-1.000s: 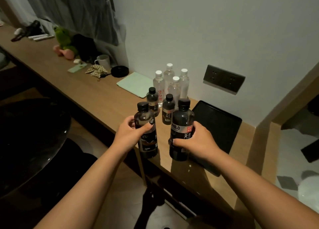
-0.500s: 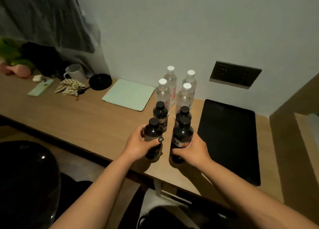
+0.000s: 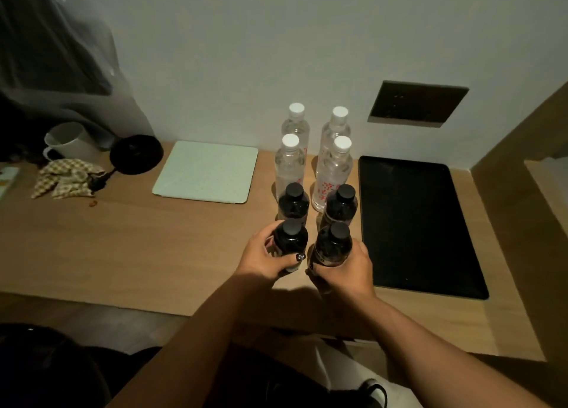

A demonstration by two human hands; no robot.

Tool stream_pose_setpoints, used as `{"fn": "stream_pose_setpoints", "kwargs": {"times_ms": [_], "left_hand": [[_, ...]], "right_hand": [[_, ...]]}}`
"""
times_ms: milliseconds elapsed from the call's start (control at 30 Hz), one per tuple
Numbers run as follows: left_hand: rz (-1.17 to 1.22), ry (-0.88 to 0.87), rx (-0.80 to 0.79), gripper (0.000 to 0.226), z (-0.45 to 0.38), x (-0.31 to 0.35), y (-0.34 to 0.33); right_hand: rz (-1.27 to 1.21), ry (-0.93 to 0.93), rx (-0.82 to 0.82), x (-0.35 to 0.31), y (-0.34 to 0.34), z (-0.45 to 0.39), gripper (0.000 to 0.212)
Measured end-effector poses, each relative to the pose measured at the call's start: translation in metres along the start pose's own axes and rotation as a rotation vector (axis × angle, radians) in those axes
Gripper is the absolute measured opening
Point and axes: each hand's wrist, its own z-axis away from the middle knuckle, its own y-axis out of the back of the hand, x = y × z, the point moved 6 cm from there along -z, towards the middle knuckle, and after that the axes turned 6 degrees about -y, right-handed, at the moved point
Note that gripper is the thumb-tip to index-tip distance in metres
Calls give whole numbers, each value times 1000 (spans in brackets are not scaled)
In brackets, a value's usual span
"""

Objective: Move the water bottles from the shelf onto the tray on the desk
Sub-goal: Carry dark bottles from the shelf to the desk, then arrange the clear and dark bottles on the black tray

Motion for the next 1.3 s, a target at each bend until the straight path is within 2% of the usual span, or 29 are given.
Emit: {"fn": "stream_pose_setpoints", "kwargs": {"times_ms": [167, 267, 533, 800, 1033, 1300], "left_hand": [[-38, -41, -44, 65, -8, -4, 2], [18, -18, -50, 71, -5, -6, 2], [109, -65, -17, 89, -10, 35, 14], [-100, -244, 132, 79, -36, 95, 16], [-260, -321, 267, 71, -53, 147, 5], [-353, -402, 251, 64, -91, 188, -3]], "right_hand": [[-11, -42, -36, 6, -11, -3, 69], [-14, -67, -63, 6, -13, -3, 77], [1, -108, -166, 2, 21, -6, 77], [-15, 37, -43, -41, 89, -45, 66], [-57, 209, -74, -99, 130, -68, 53], [-9, 338, -26, -148, 153, -89, 46]]}}
